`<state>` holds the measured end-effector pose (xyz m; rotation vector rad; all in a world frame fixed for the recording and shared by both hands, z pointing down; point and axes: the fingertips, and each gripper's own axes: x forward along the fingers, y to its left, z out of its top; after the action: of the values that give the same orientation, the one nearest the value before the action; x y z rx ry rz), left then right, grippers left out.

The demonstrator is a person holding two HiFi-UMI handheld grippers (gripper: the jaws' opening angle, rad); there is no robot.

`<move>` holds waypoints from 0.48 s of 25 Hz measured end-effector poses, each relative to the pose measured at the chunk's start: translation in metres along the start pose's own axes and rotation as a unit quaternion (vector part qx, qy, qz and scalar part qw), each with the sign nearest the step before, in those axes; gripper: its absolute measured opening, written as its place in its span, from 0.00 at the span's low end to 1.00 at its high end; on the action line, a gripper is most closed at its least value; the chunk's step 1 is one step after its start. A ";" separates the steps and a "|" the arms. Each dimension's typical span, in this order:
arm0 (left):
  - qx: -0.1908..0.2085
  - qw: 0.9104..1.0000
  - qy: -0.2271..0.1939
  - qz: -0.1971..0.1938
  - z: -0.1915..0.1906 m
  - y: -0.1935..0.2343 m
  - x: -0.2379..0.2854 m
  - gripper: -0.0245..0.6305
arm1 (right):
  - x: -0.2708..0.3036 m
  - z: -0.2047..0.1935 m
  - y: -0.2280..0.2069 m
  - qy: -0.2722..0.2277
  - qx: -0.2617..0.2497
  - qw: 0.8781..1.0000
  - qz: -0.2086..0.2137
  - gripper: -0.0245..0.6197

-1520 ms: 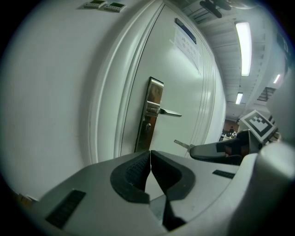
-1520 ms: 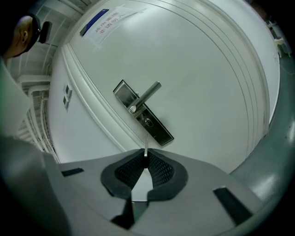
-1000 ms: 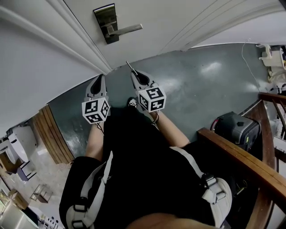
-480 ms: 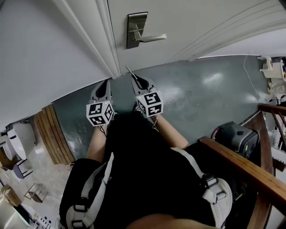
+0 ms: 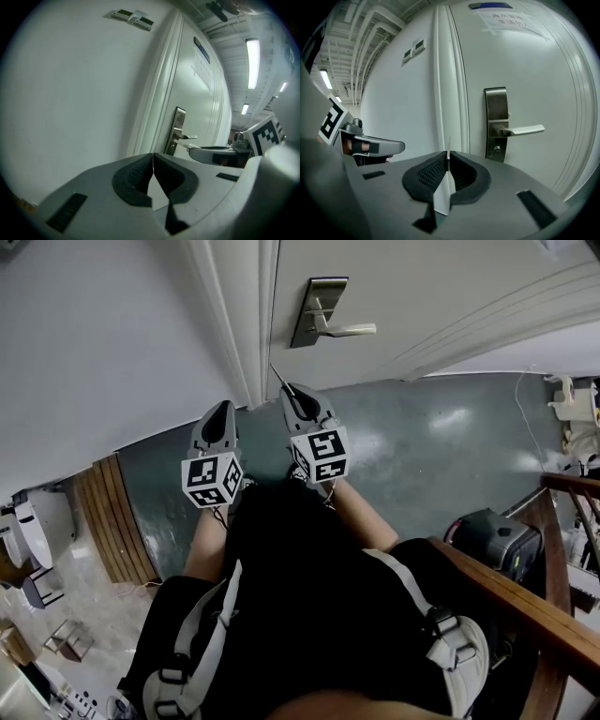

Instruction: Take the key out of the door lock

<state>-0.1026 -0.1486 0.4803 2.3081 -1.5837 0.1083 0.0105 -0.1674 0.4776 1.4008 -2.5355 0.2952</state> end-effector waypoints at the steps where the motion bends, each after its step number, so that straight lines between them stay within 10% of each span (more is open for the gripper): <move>1: 0.005 1.000 -0.008 -0.002 0.007 -0.001 -0.001 0.07 | 0.000 0.008 0.000 -0.008 -0.004 1.000 -0.003 0.09; 12: 0.086 0.992 -0.087 -0.010 0.088 -0.022 -0.006 0.07 | -0.013 0.089 0.002 -0.092 -0.050 0.994 -0.024 0.09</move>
<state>-0.0962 -0.1644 0.3907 2.5248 -1.6953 0.0404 0.0066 -0.1815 0.3893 1.5104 -2.6150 0.0313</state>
